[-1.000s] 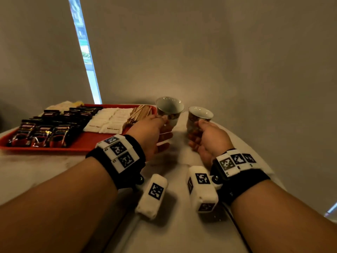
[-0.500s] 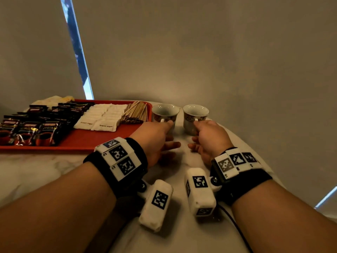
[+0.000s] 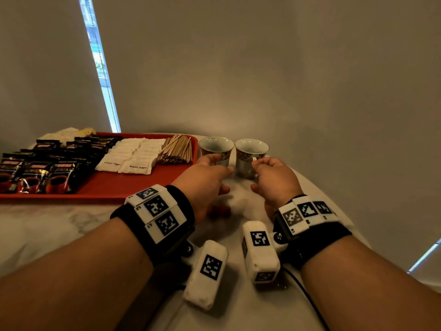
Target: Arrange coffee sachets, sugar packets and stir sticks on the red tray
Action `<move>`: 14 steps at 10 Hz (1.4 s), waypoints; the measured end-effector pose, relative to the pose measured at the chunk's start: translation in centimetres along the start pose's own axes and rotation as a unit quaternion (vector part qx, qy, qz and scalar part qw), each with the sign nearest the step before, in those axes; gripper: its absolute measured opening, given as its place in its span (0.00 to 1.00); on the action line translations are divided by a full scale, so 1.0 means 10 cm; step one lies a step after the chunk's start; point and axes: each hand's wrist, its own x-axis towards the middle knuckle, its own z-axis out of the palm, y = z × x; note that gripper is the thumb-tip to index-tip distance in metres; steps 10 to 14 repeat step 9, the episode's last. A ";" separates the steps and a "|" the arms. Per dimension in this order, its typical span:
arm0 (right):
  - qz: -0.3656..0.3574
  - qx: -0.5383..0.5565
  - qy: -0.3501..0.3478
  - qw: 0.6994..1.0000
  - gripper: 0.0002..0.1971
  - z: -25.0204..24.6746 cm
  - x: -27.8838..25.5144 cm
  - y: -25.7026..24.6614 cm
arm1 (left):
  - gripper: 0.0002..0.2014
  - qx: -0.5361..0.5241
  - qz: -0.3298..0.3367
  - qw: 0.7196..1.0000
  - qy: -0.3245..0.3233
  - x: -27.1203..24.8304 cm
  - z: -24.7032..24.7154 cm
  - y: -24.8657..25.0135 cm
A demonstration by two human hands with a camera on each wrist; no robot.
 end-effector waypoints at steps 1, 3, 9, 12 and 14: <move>-0.003 -0.001 -0.005 1.000 0.04 0.00 0.02 0.01 | 0.19 -0.003 -0.004 1.000 -0.002 0.01 -0.01 0.00; -0.009 -0.003 -0.004 1.000 0.04 0.00 0.03 0.03 | 0.21 -0.004 -0.016 1.000 -0.007 0.02 -0.02 0.02; -0.010 0.008 0.015 1.000 0.02 0.00 0.10 0.06 | 0.20 -0.006 -0.006 1.000 0.018 0.05 -0.02 0.00; -0.010 0.008 0.015 1.000 0.02 0.00 0.10 0.06 | 0.20 -0.006 -0.006 1.000 0.018 0.05 -0.02 0.00; -0.010 0.008 0.015 1.000 0.02 0.00 0.10 0.06 | 0.20 -0.006 -0.006 1.000 0.018 0.05 -0.02 0.00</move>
